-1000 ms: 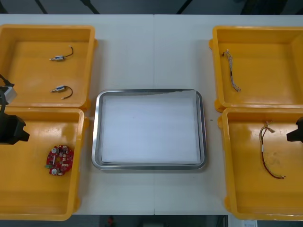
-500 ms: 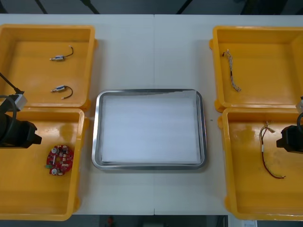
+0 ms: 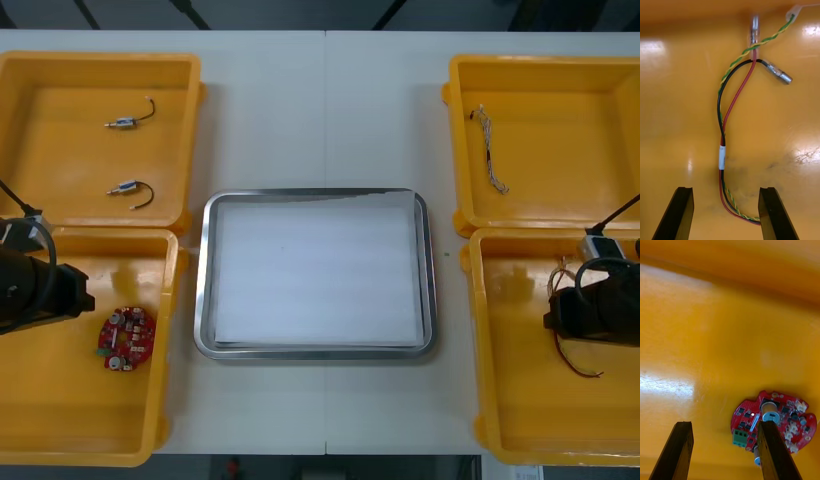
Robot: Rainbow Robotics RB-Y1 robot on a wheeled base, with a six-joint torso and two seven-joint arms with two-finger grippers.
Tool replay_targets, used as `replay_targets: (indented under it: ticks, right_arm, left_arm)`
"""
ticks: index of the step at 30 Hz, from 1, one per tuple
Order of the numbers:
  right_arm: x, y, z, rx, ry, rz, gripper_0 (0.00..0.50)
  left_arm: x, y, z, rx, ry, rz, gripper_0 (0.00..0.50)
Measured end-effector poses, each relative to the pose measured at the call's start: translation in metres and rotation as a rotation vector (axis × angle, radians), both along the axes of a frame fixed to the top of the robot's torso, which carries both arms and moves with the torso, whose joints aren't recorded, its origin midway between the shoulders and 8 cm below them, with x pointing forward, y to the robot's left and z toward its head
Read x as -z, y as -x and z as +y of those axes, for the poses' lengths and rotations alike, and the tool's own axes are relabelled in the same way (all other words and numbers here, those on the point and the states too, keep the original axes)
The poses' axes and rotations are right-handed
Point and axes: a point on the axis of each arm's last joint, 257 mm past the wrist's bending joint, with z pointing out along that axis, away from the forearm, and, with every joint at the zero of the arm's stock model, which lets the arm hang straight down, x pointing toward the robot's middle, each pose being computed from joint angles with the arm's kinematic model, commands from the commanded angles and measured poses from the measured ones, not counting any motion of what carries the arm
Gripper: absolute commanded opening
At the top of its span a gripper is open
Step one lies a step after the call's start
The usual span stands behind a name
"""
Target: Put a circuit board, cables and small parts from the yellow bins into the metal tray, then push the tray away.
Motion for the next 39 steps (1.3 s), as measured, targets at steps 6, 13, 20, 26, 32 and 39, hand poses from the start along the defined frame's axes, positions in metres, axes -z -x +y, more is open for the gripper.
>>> replay_targets:
  ticks: [6,13,20,26,32,39]
  right_arm:
    - [0.016,-0.004,0.005,-0.013,0.019,-0.012,0.5]
    - [0.025,-0.005,0.008,0.019,-0.006,-0.014,0.5]
    - [0.024,-0.007,0.009,0.018,-0.009,-0.022,0.5]
    - [0.024,-0.008,0.008,0.019,-0.009,-0.023,0.5]
    - [0.024,-0.01,0.007,0.021,-0.006,-0.026,0.338]
    - [0.023,-0.011,0.005,0.023,0.003,-0.033,0.0]
  left_arm:
    - [0.008,0.0,-0.012,-0.015,0.009,0.012,0.5]
    - [0.002,-0.008,-0.021,0.002,0.015,-0.009,0.5]
    - [0.004,-0.015,-0.02,0.037,-0.039,-0.029,0.5]
    - [0.009,-0.017,-0.024,-0.092,-0.007,-0.032,0.5]
    - [0.008,-0.018,-0.024,-0.301,0.081,-0.037,0.5]
    - [0.008,-0.018,-0.023,-0.304,0.081,-0.035,0.5]
